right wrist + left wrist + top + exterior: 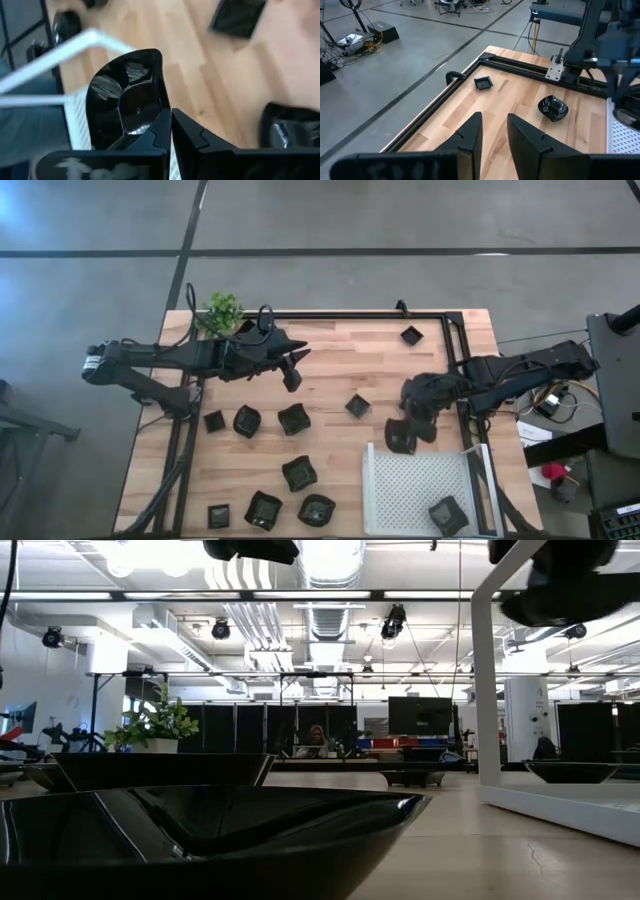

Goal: Pick & Place Mini shaped plates
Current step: Put the leaf shaped plate on the shelf

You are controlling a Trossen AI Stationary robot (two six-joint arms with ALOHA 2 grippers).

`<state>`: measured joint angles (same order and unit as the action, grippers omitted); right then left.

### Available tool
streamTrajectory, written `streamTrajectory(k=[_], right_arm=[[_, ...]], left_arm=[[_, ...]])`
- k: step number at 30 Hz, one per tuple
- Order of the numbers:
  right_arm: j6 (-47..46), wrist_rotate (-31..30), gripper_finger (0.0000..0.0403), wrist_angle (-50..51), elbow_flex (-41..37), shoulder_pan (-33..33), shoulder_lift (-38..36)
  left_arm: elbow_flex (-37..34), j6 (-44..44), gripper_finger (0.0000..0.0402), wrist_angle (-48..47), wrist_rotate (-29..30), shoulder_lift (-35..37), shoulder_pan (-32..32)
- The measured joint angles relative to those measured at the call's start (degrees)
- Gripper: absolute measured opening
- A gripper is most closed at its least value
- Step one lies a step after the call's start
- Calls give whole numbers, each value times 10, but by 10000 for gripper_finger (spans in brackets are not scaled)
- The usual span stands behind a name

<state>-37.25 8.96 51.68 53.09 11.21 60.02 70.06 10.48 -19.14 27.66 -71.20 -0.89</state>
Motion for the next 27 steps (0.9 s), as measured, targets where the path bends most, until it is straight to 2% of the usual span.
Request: streamTrajectory(k=[6,13,27], right_arm=[[-30,17,8,-10,-37,63,18],[-65,17,8,-98,-73,148,75],[-91,14,8,-301,-77,219,240]], left_arm=[[0,-18,85,0,-21,0,0],[0,-29,85,0,-32,0,0],[0,-30,85,1,-32,0,0]])
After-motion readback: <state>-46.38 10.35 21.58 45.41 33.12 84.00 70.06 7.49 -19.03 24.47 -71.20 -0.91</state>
